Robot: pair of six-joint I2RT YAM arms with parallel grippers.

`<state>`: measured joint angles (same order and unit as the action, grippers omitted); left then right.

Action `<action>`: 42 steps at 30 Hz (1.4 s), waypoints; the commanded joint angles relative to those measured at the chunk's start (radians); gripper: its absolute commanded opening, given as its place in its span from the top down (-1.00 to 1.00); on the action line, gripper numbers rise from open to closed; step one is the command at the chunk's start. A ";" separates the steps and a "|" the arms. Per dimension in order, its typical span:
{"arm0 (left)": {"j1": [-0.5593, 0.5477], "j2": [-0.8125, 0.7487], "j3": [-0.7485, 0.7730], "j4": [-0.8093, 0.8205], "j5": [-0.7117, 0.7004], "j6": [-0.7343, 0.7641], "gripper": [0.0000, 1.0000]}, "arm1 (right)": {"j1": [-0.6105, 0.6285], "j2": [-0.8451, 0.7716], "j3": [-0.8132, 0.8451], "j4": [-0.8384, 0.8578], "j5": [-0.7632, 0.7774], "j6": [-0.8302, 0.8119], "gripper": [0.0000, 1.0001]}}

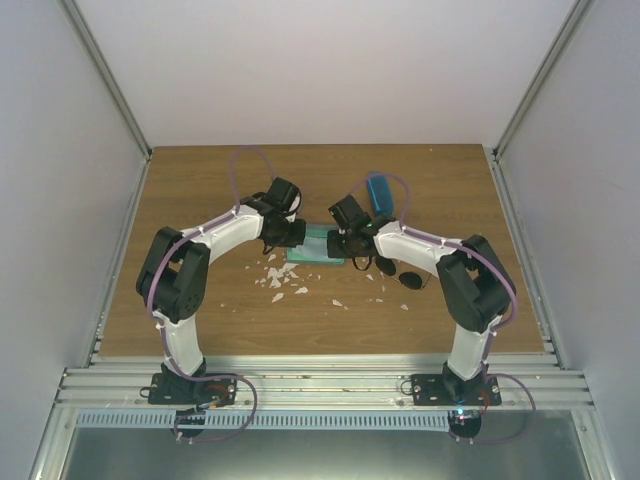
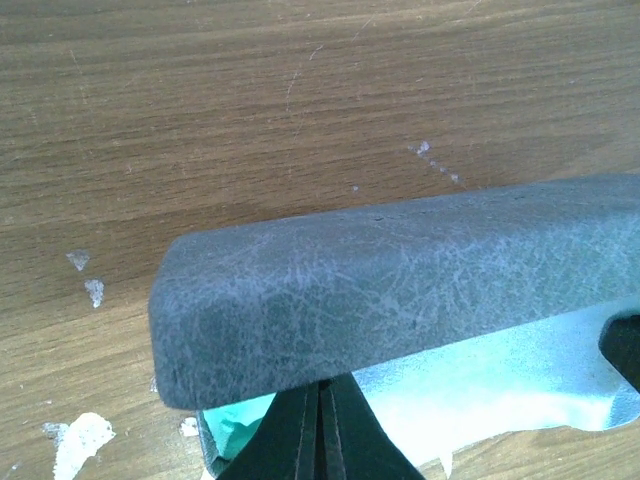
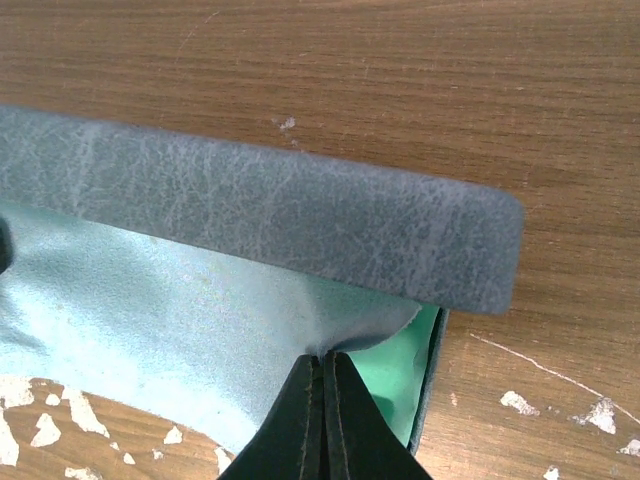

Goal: Organize the sunglasses
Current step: Place the glasses cleaning cloth in the sunglasses case.

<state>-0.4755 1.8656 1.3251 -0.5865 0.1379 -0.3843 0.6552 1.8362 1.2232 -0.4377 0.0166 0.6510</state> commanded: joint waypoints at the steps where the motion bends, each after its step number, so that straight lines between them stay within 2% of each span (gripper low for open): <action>1: 0.007 0.029 -0.007 0.028 -0.003 0.005 1.00 | -0.008 0.029 0.020 -0.001 -0.003 0.004 0.99; 11: 0.008 0.073 -0.017 0.053 -0.022 0.007 0.99 | -0.009 0.082 0.039 -0.002 0.023 -0.002 0.99; 15: 0.009 0.081 -0.013 0.040 -0.041 0.000 0.85 | -0.009 0.087 0.039 -0.010 0.037 0.003 0.97; 18: 0.011 0.072 -0.014 0.027 -0.045 -0.010 0.66 | -0.009 0.081 0.042 -0.022 0.047 0.002 0.84; 20: 0.011 0.049 -0.016 0.018 -0.052 -0.017 0.52 | -0.009 0.074 0.043 -0.029 0.051 0.000 0.66; 24: 0.013 -0.002 -0.021 0.014 -0.056 -0.026 0.45 | -0.009 0.038 0.037 -0.032 0.060 -0.003 0.41; 26: 0.014 -0.022 -0.025 0.019 -0.052 -0.029 0.46 | -0.009 0.024 0.038 -0.035 0.065 -0.004 0.37; 29: 0.014 -0.035 -0.044 0.052 -0.020 -0.034 0.57 | -0.009 0.016 0.040 -0.031 0.064 -0.004 0.39; 33: 0.014 -0.018 -0.073 0.108 0.063 -0.045 0.77 | -0.008 0.031 0.046 -0.009 0.017 -0.001 0.62; 37: 0.014 0.020 -0.087 0.155 0.130 -0.064 0.79 | -0.008 0.058 0.056 0.015 -0.045 0.012 0.75; 42: 0.014 0.065 -0.096 0.198 0.154 -0.088 0.77 | -0.006 0.110 0.079 0.020 -0.076 0.039 0.77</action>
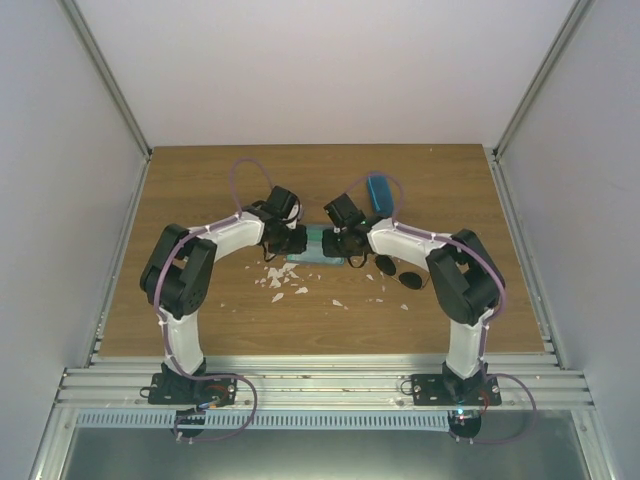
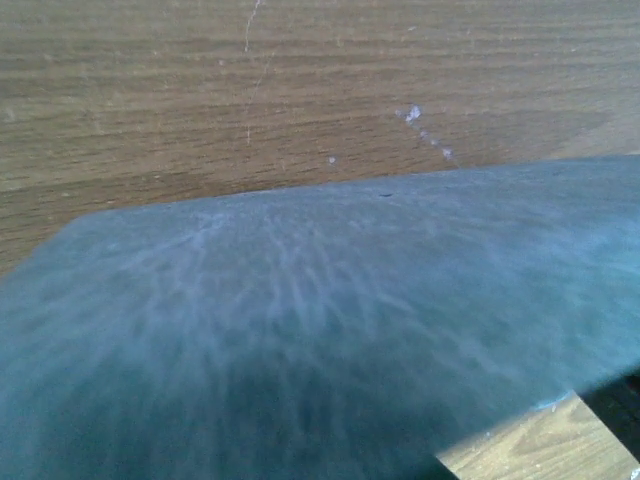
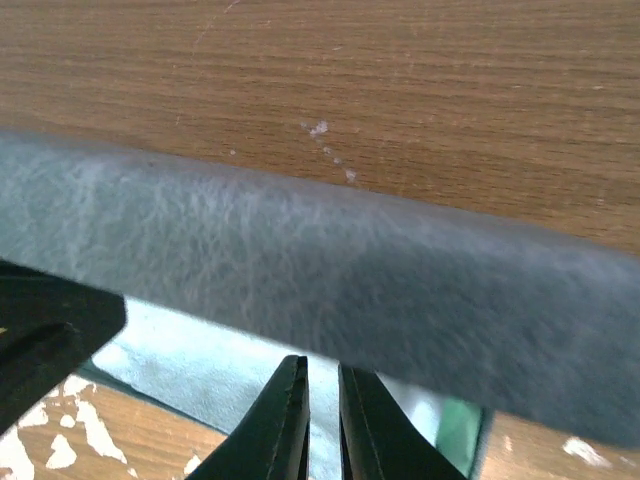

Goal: Organize the sunglasses
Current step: Place the glasses cleaning cloth in the sunglasses case.

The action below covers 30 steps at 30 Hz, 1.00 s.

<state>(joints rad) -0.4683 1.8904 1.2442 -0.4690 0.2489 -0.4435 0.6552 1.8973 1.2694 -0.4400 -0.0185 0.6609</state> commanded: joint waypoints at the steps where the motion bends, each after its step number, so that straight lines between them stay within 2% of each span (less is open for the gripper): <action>1: 0.007 0.051 -0.017 0.081 0.027 -0.036 0.74 | -0.004 0.058 0.038 0.021 -0.041 0.037 0.76; 6: 0.003 0.074 -0.030 0.059 -0.087 -0.064 0.65 | 0.005 0.085 0.062 -0.001 -0.015 0.053 0.77; 14: -0.001 -0.032 -0.054 0.039 -0.196 -0.081 0.47 | 0.020 0.076 0.070 -0.035 0.099 0.071 0.77; 21: -0.002 -0.070 -0.054 0.051 -0.130 -0.070 0.44 | 0.021 0.047 0.062 -0.011 0.093 0.057 0.69; 26: -0.002 -0.059 -0.089 0.143 0.012 -0.064 0.60 | 0.021 0.049 0.055 0.021 0.024 0.075 0.67; 30: -0.002 -0.015 -0.098 0.188 0.043 -0.077 0.72 | 0.023 0.083 0.051 0.057 -0.042 0.113 0.68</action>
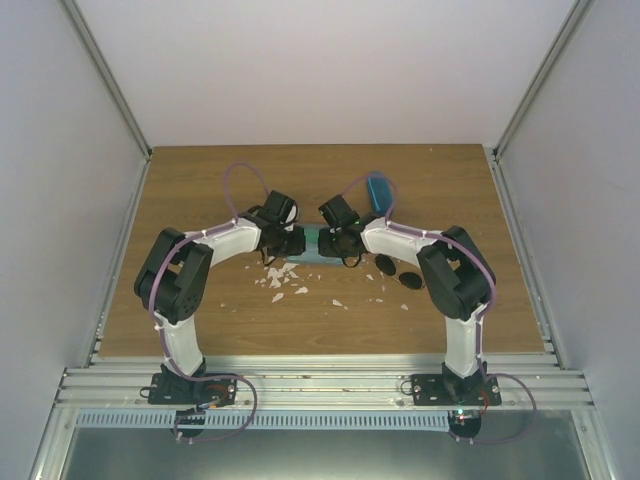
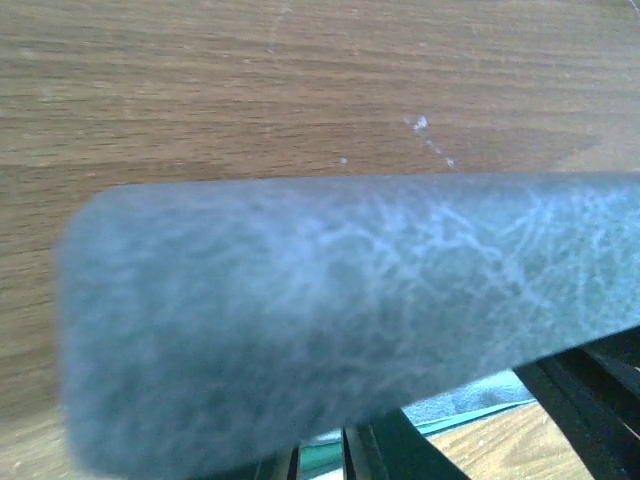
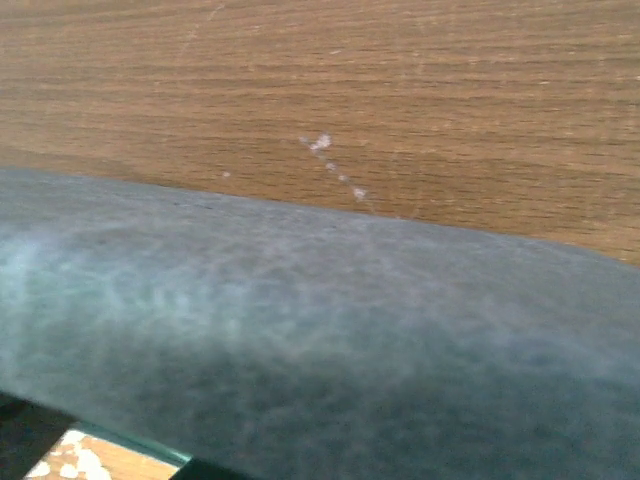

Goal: Organize the sunglasses
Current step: Place the glasses cleaning cloth in the sunglasses case.

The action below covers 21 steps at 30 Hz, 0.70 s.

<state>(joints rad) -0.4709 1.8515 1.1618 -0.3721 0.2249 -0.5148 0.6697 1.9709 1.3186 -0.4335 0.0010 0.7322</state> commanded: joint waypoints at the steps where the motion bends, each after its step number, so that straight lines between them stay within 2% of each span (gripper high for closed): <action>1: 0.001 0.030 -0.020 0.095 0.060 -0.010 0.73 | 0.008 0.020 0.004 0.054 -0.069 0.049 0.68; 10: 0.000 -0.012 -0.097 0.055 -0.097 -0.055 0.69 | 0.020 0.039 0.030 -0.051 -0.033 0.081 0.65; 16: 0.000 -0.047 -0.121 0.041 -0.128 -0.065 0.65 | 0.022 0.001 0.010 -0.146 0.043 0.106 0.62; 21: 0.000 -0.062 -0.123 0.031 -0.123 -0.062 0.65 | 0.021 -0.053 -0.043 -0.142 0.104 0.116 0.59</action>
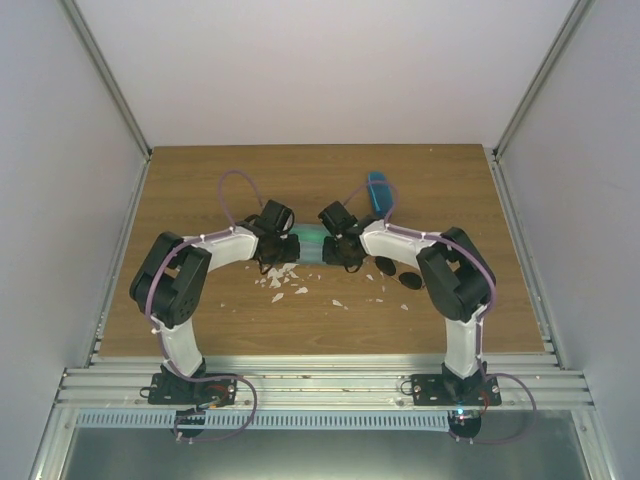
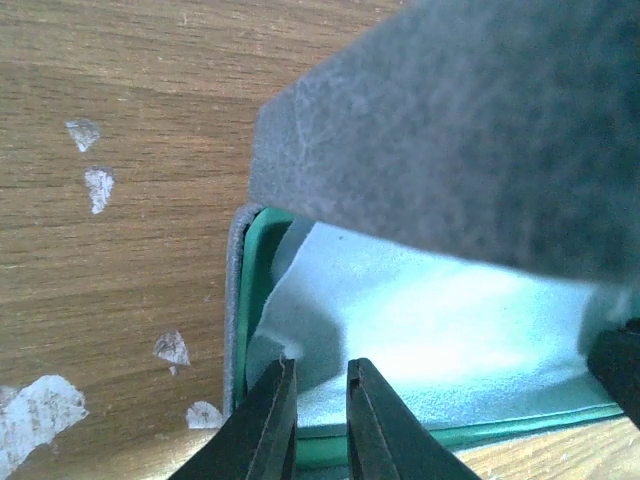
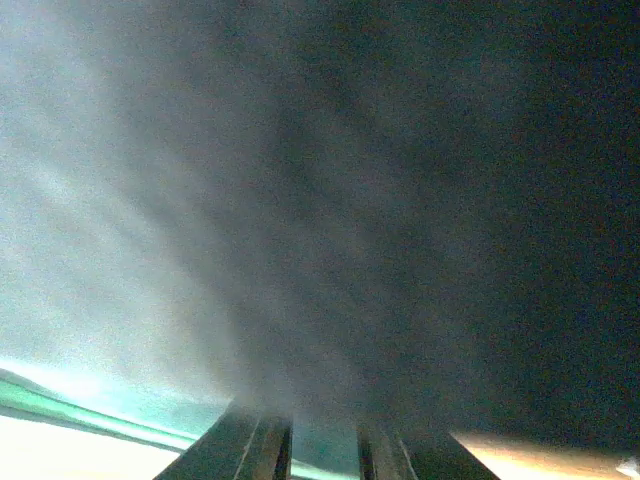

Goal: Organize the sunglasses
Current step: Place the glasses cleaning cloth in the sunglasses case.

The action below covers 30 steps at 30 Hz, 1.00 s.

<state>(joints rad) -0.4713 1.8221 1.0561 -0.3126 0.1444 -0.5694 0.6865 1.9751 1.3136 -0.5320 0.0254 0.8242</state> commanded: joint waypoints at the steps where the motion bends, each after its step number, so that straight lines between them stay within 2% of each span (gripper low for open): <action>1: -0.001 -0.037 -0.015 -0.031 -0.038 -0.006 0.65 | 0.001 -0.067 -0.039 -0.041 0.090 0.016 0.58; 5: 0.000 -0.068 -0.006 -0.027 -0.002 0.004 0.64 | -0.009 -0.112 -0.022 -0.035 0.097 -0.031 0.57; 10: 0.000 -0.155 -0.009 -0.016 0.027 0.002 0.52 | -0.015 -0.238 -0.061 -0.024 0.146 -0.052 0.44; 17: 0.000 -0.353 -0.088 0.022 0.037 0.004 0.30 | -0.071 -0.512 -0.235 -0.134 0.347 0.018 0.04; 20: -0.001 -0.464 -0.151 0.076 0.072 0.024 0.18 | -0.124 -0.637 -0.330 -0.187 0.435 0.052 -0.23; 22: -0.001 -0.533 -0.187 0.122 0.111 0.047 0.12 | -0.196 -0.708 -0.395 -0.201 0.441 0.059 -0.33; 26: -0.002 -0.640 -0.238 0.187 0.211 0.092 0.00 | -0.358 -0.774 -0.529 -0.128 0.334 0.000 -0.31; 30: -0.002 -0.715 -0.268 0.230 0.286 0.121 -0.06 | -0.480 -0.725 -0.595 -0.004 0.194 -0.078 -0.16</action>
<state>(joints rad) -0.4713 1.1702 0.8177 -0.2043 0.3241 -0.5014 0.2909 1.2095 0.7685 -0.6537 0.3336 0.8143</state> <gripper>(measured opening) 0.521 0.592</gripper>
